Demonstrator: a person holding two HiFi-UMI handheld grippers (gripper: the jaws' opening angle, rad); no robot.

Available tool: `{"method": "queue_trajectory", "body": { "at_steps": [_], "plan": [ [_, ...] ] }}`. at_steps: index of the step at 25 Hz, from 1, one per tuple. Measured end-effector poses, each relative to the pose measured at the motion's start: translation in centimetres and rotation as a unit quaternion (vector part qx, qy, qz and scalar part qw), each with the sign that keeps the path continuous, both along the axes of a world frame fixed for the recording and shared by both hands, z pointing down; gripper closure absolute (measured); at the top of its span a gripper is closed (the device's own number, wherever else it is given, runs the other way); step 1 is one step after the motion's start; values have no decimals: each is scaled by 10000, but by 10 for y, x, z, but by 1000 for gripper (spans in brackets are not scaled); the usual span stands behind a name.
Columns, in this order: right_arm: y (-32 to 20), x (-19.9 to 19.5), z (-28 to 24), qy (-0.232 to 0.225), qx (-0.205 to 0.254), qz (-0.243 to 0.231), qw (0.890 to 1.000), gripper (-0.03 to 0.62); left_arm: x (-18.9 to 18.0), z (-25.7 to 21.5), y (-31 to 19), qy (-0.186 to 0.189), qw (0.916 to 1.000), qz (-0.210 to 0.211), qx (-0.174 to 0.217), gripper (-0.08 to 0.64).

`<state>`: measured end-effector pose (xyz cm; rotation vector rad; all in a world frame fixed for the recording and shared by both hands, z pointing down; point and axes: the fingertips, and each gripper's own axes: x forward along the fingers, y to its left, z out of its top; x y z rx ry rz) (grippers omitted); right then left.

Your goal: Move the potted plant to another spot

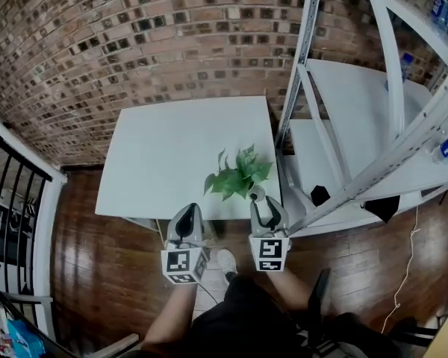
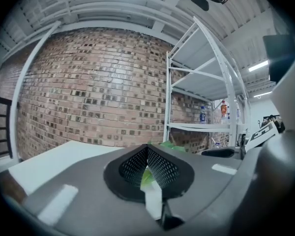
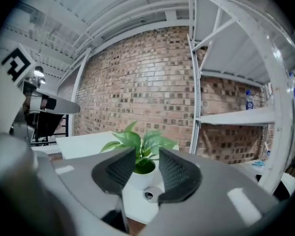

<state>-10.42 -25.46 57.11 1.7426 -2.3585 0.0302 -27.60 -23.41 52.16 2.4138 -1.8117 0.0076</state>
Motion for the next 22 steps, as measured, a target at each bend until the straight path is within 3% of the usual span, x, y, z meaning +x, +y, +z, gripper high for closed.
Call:
{"method": "queue_trajectory", "body": {
  "at_steps": [2, 8, 14, 22],
  "plan": [
    [11, 4, -17, -33, 107, -59, 9999, 587, 15, -6, 12, 32, 9999, 122, -16, 546],
    [49, 10, -62, -130, 367, -331, 9987, 591, 48, -23, 44, 11, 9994, 288, 198, 546],
    [84, 16, -86, -114, 598, -408, 9973, 589, 82, -36, 76, 206, 9981, 552, 156, 546],
    [99, 24, -117, -98, 898, -502, 9947, 589, 101, -52, 88, 151, 9980, 552, 281, 546]
  ]
}}
